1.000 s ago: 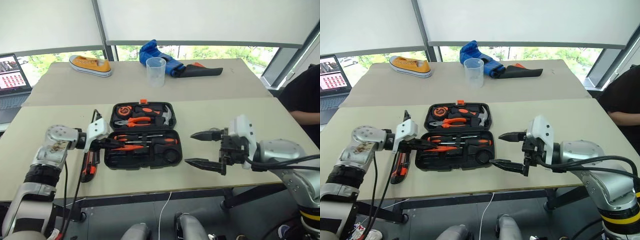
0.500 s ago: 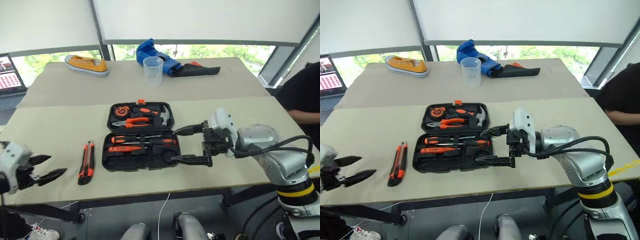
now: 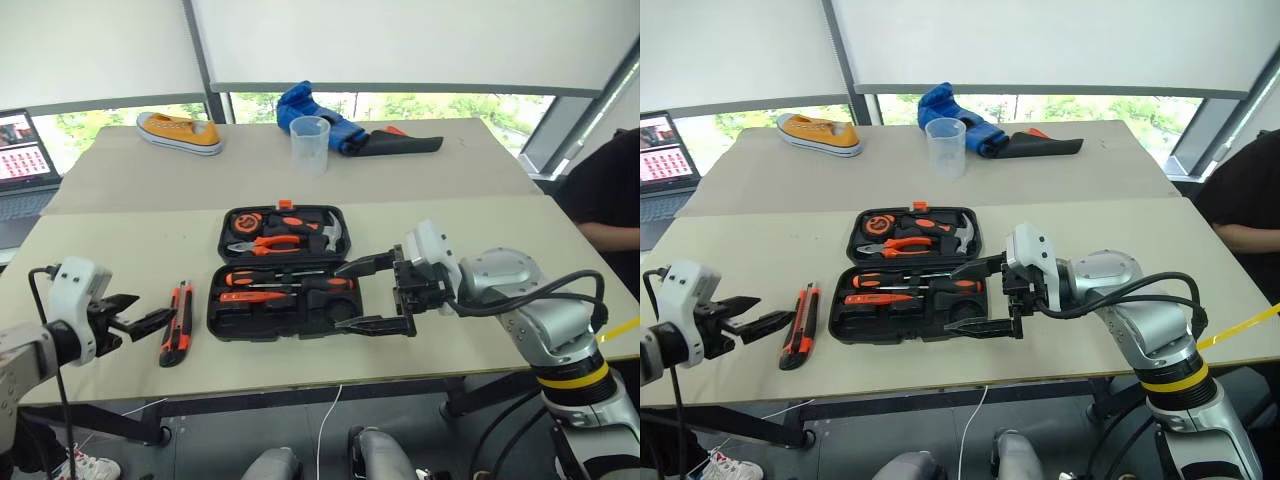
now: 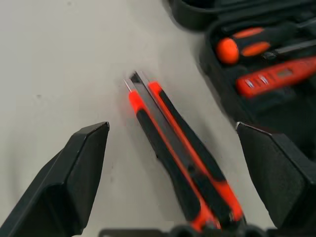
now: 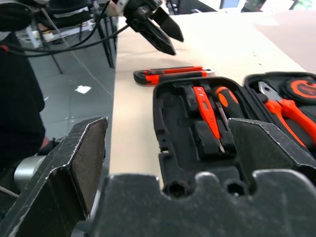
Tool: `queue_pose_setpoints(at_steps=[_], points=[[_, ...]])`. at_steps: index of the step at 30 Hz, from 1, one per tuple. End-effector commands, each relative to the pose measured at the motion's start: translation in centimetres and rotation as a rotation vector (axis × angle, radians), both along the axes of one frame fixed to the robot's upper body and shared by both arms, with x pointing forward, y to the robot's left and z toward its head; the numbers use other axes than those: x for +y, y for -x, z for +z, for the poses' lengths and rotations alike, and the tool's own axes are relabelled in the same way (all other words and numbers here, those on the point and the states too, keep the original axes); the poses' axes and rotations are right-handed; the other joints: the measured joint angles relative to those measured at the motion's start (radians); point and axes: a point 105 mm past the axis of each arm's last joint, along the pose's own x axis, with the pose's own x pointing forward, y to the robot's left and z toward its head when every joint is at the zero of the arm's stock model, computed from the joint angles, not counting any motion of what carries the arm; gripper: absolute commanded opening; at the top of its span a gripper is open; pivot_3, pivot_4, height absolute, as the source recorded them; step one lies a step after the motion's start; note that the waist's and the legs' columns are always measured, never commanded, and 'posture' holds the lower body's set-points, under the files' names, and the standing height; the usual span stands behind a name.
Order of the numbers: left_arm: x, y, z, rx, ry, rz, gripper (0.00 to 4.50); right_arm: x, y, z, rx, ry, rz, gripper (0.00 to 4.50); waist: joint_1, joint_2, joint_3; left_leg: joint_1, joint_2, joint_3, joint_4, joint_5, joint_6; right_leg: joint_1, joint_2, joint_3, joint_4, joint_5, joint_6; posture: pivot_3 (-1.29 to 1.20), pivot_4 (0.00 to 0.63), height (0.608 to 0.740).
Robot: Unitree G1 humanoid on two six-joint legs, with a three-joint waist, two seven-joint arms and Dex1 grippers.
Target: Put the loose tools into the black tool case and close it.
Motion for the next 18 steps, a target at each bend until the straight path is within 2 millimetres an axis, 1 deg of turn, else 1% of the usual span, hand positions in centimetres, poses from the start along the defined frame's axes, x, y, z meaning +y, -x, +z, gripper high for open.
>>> queue_pose_setpoints(at_steps=[1,4,9,11,12,13,15,17,18], points=[[-0.2,-0.8,-1.2,0.083,-0.069,0.083,4.42,0.0,0.4,1.2,-0.057,-0.031,-0.004,4.50,-0.004,0.000,0.000,0.000,0.000,0.000,0.000,0.000,0.000,0.000,0.000,0.000,0.000,0.000,0.000,0.00,0.150,0.724],[-0.3,-1.0,-2.1,0.140,-0.030,0.105,4.42,-0.2,0.4,1.3,-0.055,-0.038,-0.024,4.50,-0.007,0.000,0.000,0.000,0.000,0.000,0.000,0.000,0.000,0.000,0.000,0.000,0.000,0.000,0.000,0.00,0.150,0.724],[-0.4,-0.4,-3.6,0.230,-0.012,0.119,4.42,-0.5,0.4,1.3,-0.061,-0.035,-0.043,4.50,-0.009,0.000,0.000,0.000,0.000,0.000,0.000,0.000,-0.001,0.000,0.000,0.000,0.000,0.000,-0.001,0.00,0.150,0.724],[-0.3,0.1,-4.6,0.288,-0.013,0.121,3.90,-0.4,0.5,1.3,-0.068,-0.038,-0.048,4.50,-0.009,0.000,0.000,0.002,0.000,0.000,0.000,0.000,-0.001,0.001,0.000,0.001,0.000,0.000,-0.001,0.00,0.150,0.724],[-0.2,0.2,-4.8,0.299,-0.009,0.129,3.73,-0.4,0.6,1.4,-0.071,-0.039,-0.048,4.50,-0.009,0.000,0.000,0.002,0.000,0.000,0.000,-0.001,-0.001,0.002,0.000,0.001,0.000,0.000,-0.001,0.00,0.150,0.724],[-0.1,0.3,-5.0,0.306,-0.011,0.141,3.42,-0.4,0.7,1.4,-0.074,-0.039,-0.048,4.50,-0.009,0.000,0.000,0.003,0.000,0.000,-0.001,-0.001,-0.001,0.003,0.000,0.001,0.000,0.000,-0.001,0.00,0.150,0.724],[0.3,0.4,-5.3,0.314,-0.019,0.162,2.57,-0.4,0.8,1.4,-0.077,-0.038,-0.048,4.50,-0.009,0.001,0.000,0.005,0.000,0.000,-0.001,-0.002,-0.003,0.004,0.000,0.001,0.000,0.000,-0.001,0.00,0.150,0.724],[1.2,0.7,-5.5,0.336,-0.030,0.200,1.84,-0.5,0.8,1.4,-0.078,-0.035,-0.047,4.50,-0.009,0.001,0.000,0.007,0.000,0.000,-0.002,-0.002,-0.004,0.006,0.000,0.001,0.000,0.000,-0.001,0.00,0.150,0.724],[1.9,0.7,-5.4,0.335,-0.049,0.224,1.58,-0.5,0.9,1.4,-0.075,-0.034,-0.045,4.50,-0.010,0.001,0.000,0.008,0.000,0.000,-0.002,-0.002,-0.004,0.007,0.000,0.001,-0.001,-0.001,0.000,0.00,0.150,0.724]])
